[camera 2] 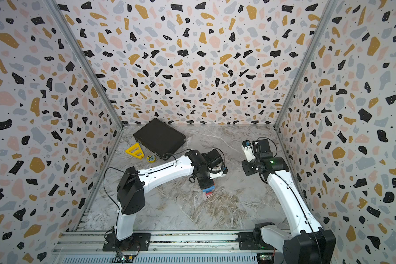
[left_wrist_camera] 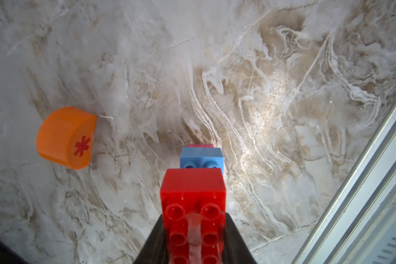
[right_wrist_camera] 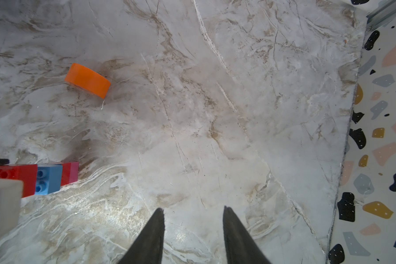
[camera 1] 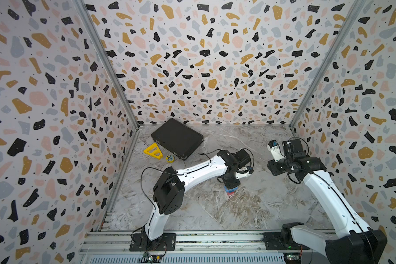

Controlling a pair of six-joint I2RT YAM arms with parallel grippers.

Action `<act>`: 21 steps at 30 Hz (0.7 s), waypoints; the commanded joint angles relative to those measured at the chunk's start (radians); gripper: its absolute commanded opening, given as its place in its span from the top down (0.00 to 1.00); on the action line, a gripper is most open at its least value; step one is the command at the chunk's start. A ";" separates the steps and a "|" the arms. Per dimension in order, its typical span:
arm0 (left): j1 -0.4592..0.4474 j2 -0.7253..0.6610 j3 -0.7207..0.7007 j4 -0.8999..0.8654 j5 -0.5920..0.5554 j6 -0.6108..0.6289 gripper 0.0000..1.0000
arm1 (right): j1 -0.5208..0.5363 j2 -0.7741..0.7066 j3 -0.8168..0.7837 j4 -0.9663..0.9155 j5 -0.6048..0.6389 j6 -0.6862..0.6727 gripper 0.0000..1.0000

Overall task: Assemble an ice cream with lego
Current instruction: Assemble the lego brick with the lego brick.

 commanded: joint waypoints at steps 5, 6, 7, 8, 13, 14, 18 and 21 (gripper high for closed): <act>-0.008 0.016 0.045 -0.059 -0.021 -0.002 0.81 | -0.006 -0.010 -0.007 0.008 -0.017 0.012 0.55; -0.008 0.016 0.046 -0.059 -0.021 -0.003 0.81 | -0.006 -0.010 -0.008 0.009 -0.018 0.012 0.55; -0.009 0.016 0.043 -0.058 -0.021 -0.004 0.81 | -0.006 -0.010 -0.008 0.009 -0.018 0.012 0.55; -0.009 0.016 0.042 -0.059 -0.021 -0.005 0.81 | -0.006 -0.010 -0.009 0.008 -0.020 0.013 0.55; -0.013 0.016 0.036 -0.049 -0.021 -0.010 0.81 | -0.006 -0.010 -0.009 0.010 -0.024 0.014 0.55; -0.013 0.016 0.037 -0.047 -0.020 -0.013 0.81 | -0.007 -0.010 -0.009 0.009 -0.026 0.014 0.55; -0.014 0.012 0.033 -0.037 -0.015 -0.018 0.81 | -0.006 -0.008 -0.011 0.012 -0.030 0.014 0.55; -0.015 0.012 0.027 -0.033 -0.010 -0.021 0.81 | -0.006 -0.010 -0.011 0.012 -0.032 0.014 0.55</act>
